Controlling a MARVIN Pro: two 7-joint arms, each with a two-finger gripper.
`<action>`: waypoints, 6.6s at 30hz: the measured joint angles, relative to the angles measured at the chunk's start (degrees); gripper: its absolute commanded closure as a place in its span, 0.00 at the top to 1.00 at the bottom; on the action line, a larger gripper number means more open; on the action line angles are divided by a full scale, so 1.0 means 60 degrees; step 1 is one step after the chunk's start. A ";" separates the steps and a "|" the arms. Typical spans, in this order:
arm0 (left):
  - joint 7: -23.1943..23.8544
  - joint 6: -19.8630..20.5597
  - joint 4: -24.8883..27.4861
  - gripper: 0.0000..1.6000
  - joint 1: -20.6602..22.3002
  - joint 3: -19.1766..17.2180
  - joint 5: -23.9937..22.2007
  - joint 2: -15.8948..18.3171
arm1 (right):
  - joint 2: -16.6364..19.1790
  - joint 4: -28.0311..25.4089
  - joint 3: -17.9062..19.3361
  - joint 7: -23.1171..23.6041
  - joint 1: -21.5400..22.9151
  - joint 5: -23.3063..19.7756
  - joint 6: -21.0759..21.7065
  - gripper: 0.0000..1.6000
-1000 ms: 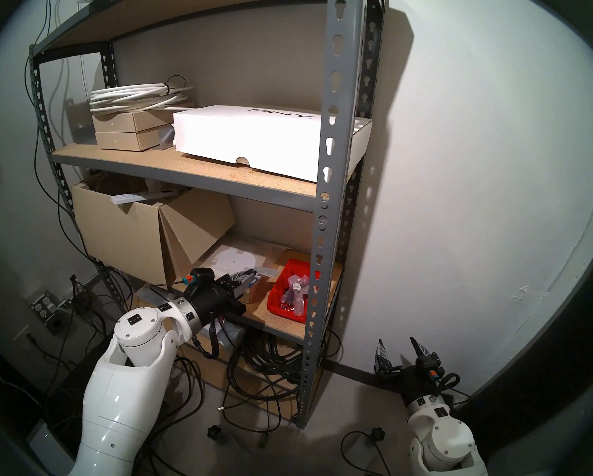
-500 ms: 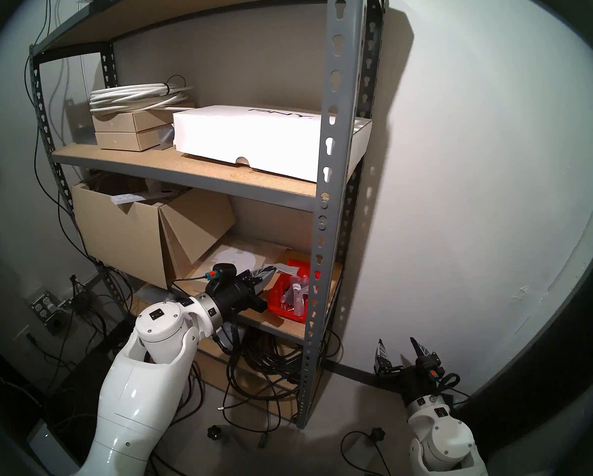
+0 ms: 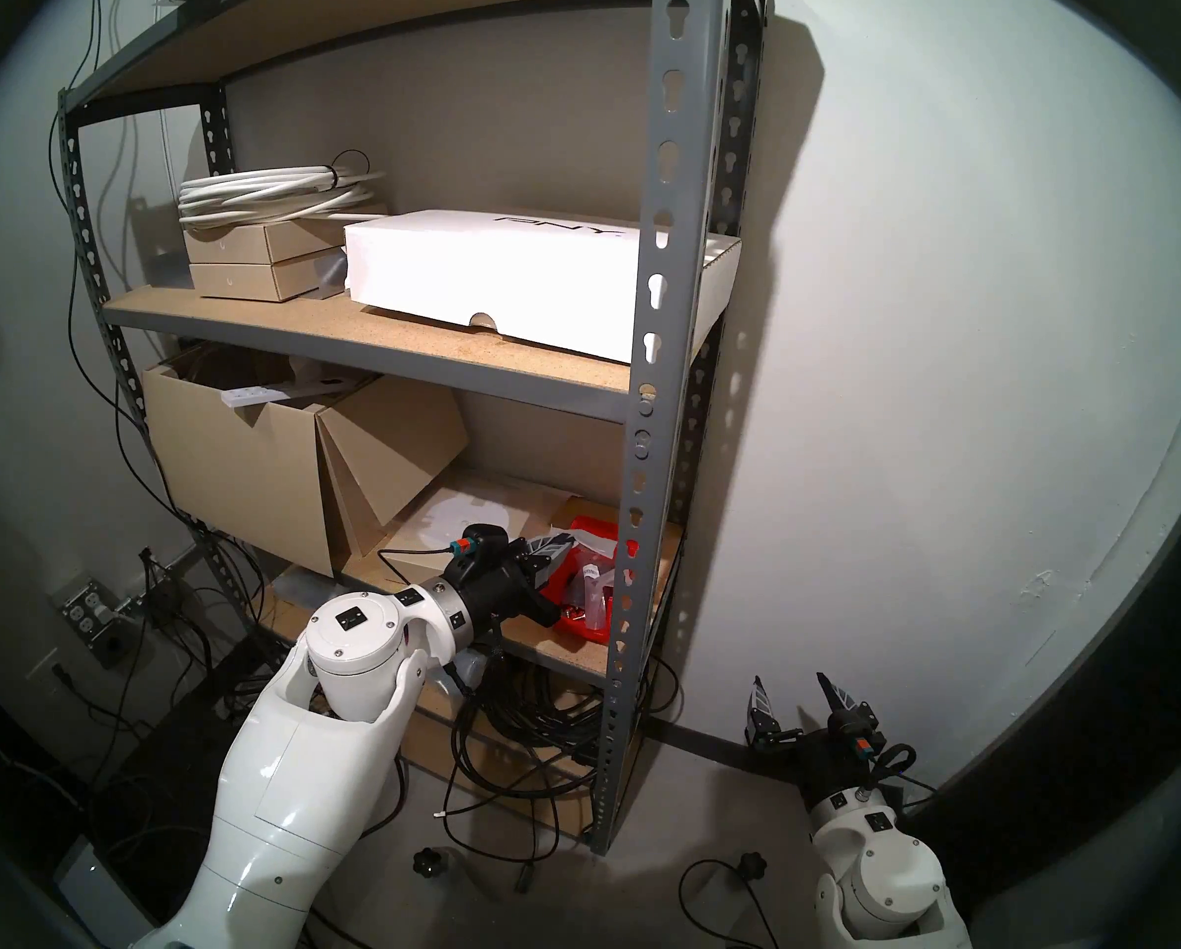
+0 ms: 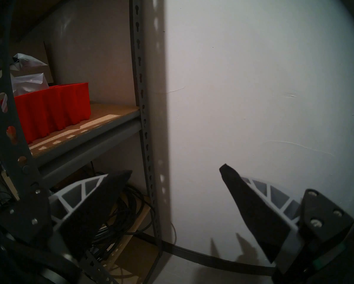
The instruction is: Organize the rack shelf by putting things into a case
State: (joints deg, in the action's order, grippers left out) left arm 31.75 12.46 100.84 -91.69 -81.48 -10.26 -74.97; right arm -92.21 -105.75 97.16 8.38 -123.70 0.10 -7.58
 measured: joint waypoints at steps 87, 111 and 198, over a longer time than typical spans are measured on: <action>-0.1028 0.1165 0.0713 0.75 -0.0071 -0.0060 0.0640 -0.0118 | 0.0000 0.0000 0.0000 0.0000 0.0000 0.0000 0.0000 1.00; -0.1710 0.1100 0.0707 0.80 -0.0825 0.0105 0.1002 -0.0251 | 0.0000 0.0000 0.0000 0.0000 0.0000 0.0000 0.0000 1.00; -0.2567 -0.0128 -0.1043 0.00 -0.0301 0.0187 0.0817 -0.0759 | 0.0000 0.0000 0.0000 0.0000 0.0000 0.0000 0.0000 1.00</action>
State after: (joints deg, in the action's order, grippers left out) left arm 16.34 11.69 94.58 -93.50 -80.36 -5.36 -79.53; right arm -92.21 -105.75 97.16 8.38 -123.70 0.10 -7.58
